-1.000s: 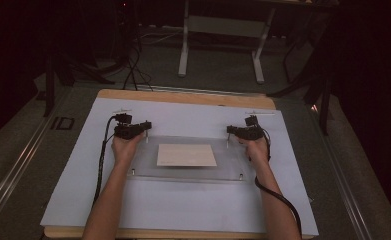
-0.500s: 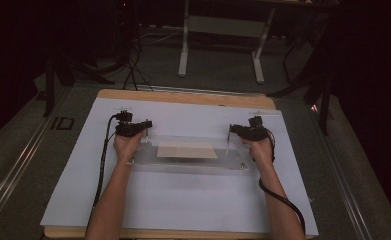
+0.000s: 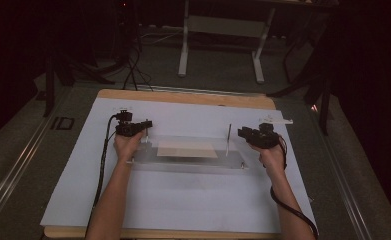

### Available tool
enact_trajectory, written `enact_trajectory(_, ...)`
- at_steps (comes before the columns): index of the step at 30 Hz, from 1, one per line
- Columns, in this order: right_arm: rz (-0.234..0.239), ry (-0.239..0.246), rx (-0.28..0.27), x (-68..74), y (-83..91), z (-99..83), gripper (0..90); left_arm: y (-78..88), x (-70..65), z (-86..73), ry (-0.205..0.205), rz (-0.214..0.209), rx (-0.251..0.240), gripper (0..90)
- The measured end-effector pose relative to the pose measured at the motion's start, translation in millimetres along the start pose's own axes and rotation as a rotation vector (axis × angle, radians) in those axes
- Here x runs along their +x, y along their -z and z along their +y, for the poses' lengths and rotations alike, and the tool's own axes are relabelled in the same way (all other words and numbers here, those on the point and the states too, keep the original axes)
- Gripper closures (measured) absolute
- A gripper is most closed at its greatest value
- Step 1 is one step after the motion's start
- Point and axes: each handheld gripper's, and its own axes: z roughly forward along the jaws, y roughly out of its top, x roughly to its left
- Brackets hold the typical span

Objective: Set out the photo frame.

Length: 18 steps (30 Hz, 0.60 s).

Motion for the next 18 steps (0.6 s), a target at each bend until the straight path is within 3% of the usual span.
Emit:
enact_trajectory(5,0.000,0.048,0.003,7.9,7.5,-2.9,67.7,-0.1,-0.2,0.8,-0.002,0.002,0.007,83.2)
enact_trajectory(18,0.022,0.105,-0.017,23.7,26.2,-10.6,64.6,-0.2,-0.3,0.9,0.002,0.002,0.008,83.2)
